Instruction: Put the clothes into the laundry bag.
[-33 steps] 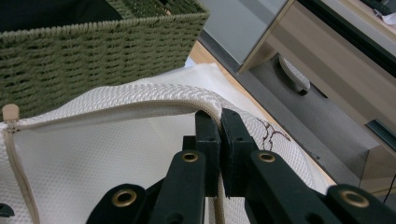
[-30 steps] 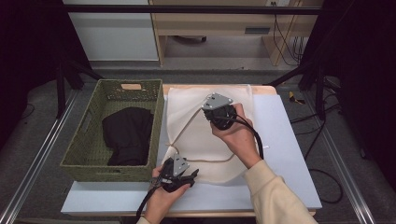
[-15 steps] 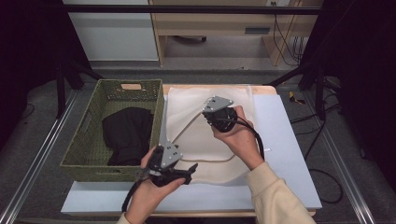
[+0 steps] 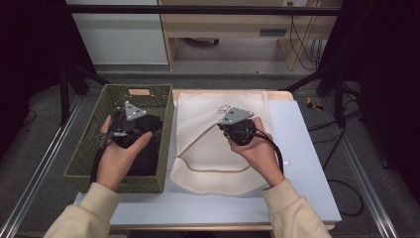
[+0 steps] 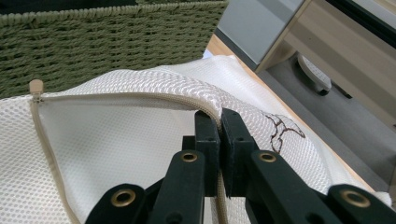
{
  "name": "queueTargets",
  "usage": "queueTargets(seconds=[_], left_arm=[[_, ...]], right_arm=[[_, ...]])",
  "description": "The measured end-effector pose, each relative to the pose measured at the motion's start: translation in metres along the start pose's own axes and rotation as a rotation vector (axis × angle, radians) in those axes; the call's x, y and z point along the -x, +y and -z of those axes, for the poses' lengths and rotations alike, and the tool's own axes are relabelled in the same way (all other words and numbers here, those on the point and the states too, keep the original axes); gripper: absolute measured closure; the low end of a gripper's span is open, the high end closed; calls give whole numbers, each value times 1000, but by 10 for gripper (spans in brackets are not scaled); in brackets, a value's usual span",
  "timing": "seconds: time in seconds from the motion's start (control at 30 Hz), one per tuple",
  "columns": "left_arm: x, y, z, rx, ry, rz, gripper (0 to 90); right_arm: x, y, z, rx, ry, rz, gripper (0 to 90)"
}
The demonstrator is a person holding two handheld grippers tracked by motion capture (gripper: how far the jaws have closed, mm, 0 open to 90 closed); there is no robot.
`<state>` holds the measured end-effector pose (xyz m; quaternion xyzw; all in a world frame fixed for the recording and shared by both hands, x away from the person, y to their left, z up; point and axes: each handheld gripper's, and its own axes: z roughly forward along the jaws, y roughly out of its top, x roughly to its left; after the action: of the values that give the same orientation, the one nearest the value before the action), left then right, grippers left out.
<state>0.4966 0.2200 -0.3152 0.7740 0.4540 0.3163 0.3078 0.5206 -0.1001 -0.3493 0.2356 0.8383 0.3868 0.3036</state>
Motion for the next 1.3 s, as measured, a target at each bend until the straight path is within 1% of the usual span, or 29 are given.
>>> queueTargets(seconds=[0.03, 0.07, 0.13, 0.17, 0.2, 0.23, 0.3, 0.37, 0.4, 0.47, 0.57, 0.6, 0.63, 0.67, 0.7, 0.77, 0.87, 0.9, 0.93, 0.97, 1.0, 1.03, 1.1, 1.13, 1.17, 1.2, 1.27, 1.3], left_arm=[[-7, -3, -4, -17, 20, 14, 62], [-7, -3, -4, -17, 20, 14, 63], [-19, -9, -13, -58, 52, 28, 62], [-24, -12, -17, -77, 67, 35, 62], [-33, -17, -25, -107, 82, 53, 61], [-33, -17, -25, -107, 82, 53, 61], [-41, -21, -32, -113, 88, 89, 61], [-46, -24, -39, -120, 91, 111, 61], [-49, -25, -44, -118, 88, 130, 62], [-52, -26, -51, -117, 81, 149, 61], [-56, -28, -63, -130, 55, 182, 60], [-57, -29, -71, -133, 44, 195, 59], [-57, -29, -71, -133, 44, 195, 58], [-55, -29, -78, -148, 27, 193, 57], [-55, -29, -78, -148, 27, 193, 57], [-53, -30, -84, -156, 14, 194, 57], [-52, -31, -88, -167, 33, 191, 58], [-53, -35, -90, -178, 54, 193, 59], [-53, -35, -90, -178, 54, 193, 59], [-57, -39, -91, -190, 72, 204, 58], [-57, -39, -91, -190, 72, 204, 58], [-59, -42, -91, -190, 83, 214, 58], [-62, -48, -92, -205, 95, 225, 53], [-64, -50, -92, -212, 98, 230, 53], [-67, -56, -93, -229, 96, 236, 51], [-67, -56, -93, -229, 96, 236, 49], [-68, -60, -95, -227, 77, 261, 48], [-69, -64, -98, -245, 59, 262, 47]], right_arm=[[0, -1, 0, 2, 5, 0, 868], [-1, -2, -1, 6, 9, -2, 868], [-1, -4, -2, 10, 15, -7, 868], [-2, -4, -3, 3, 18, -1, 867], [-3, -4, -3, -2, 14, 13, 866], [-3, -4, -3, -2, 14, 13, 866], [-3, -4, -2, -1, 16, 14, 867], [-3, -5, -2, 0, 14, 15, 867], [-3, -5, -2, -1, 15, 16, 867], [-4, -5, -2, -1, 16, 12, 867], [-5, -5, -2, -3, 16, 18, 866], [-6, -4, -2, -6, 16, 24, 867], [-6, -4, -2, -5, 13, 25, 866], [-6, -4, -2, -5, 13, 26, 866], [-6, -4, -2, -5, 13, 26, 866], [-6, -5, -1, -4, 14, 23, 866], [-5, -5, -1, -3, 15, 23, 865], [-5, -5, 0, -3, 13, 18, 864], [-6, -5, 0, -3, 15, 20, 865], [-6, -5, 1, -4, 15, 20, 864], [-6, -5, 1, -4, 15, 20, 864], [-6, -5, 1, -3, 15, 21, 864], [-5, -5, 1, -3, 16, 20, 863], [-5, -5, 1, -3, 16, 20, 863], [-5, -5, 1, -2, 18, 22, 864], [-6, -4, 1, -4, 18, 21, 863], [-6, -4, 1, -4, 19, 22, 864], [-6, -4, 2, -4, 20, 23, 863]])
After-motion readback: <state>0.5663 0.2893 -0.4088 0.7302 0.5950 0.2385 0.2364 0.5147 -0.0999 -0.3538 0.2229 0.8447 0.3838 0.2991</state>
